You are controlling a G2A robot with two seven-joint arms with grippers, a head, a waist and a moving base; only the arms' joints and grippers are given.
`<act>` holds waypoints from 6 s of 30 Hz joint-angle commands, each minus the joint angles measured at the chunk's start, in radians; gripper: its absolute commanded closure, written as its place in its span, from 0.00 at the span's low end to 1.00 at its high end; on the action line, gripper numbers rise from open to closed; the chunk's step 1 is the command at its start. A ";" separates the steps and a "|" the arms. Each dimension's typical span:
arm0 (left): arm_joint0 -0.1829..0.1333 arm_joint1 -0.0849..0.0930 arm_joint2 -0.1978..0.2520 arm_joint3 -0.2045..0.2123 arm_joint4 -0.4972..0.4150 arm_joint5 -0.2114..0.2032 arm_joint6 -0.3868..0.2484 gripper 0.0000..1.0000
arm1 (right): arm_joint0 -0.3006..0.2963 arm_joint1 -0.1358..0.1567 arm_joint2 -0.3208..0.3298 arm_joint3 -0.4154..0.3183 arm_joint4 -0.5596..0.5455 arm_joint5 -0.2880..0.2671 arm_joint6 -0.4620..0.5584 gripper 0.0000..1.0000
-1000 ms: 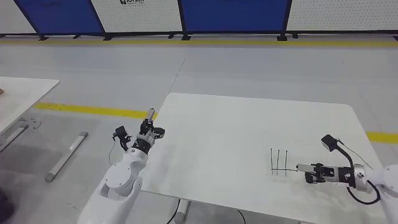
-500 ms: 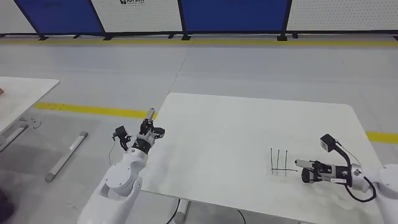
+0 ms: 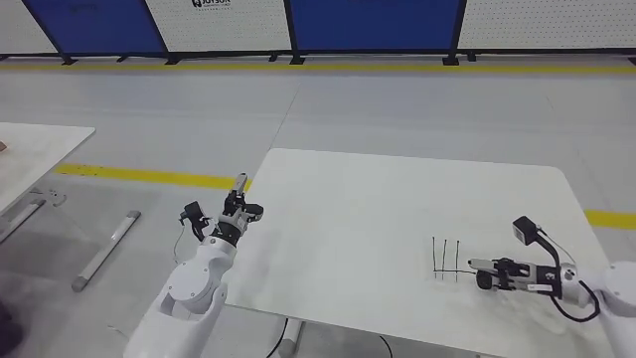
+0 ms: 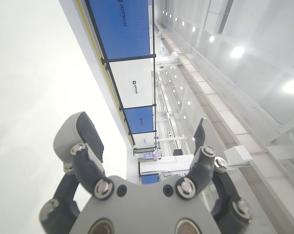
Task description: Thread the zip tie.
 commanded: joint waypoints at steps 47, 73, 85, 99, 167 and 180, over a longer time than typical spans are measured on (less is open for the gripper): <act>0.000 0.000 0.000 0.000 0.000 0.000 0.000 0.00 | 0.039 0.008 -0.035 0.079 0.031 -0.002 0.025 1.00; 0.000 0.000 0.000 0.000 0.000 0.000 0.000 0.00 | -0.126 0.052 0.122 -0.236 0.248 -0.145 0.045 1.00; -0.053 -0.008 0.009 -0.050 -0.065 0.018 0.016 0.00 | -0.007 0.000 -0.028 -0.250 0.331 -0.174 -0.107 1.00; -0.128 -0.019 0.130 -0.130 -0.014 0.092 0.010 0.00 | 0.102 -0.047 -0.155 -0.192 0.303 -0.174 -0.159 1.00; -0.135 -0.054 0.459 -0.083 -0.083 0.023 -0.196 0.00 | 0.030 -0.129 -0.257 -0.329 0.100 -0.174 -0.438 1.00; -0.162 -0.062 0.479 -0.059 -0.090 -0.004 -0.153 0.00 | 0.030 -0.129 -0.257 -0.329 0.100 -0.174 -0.438 1.00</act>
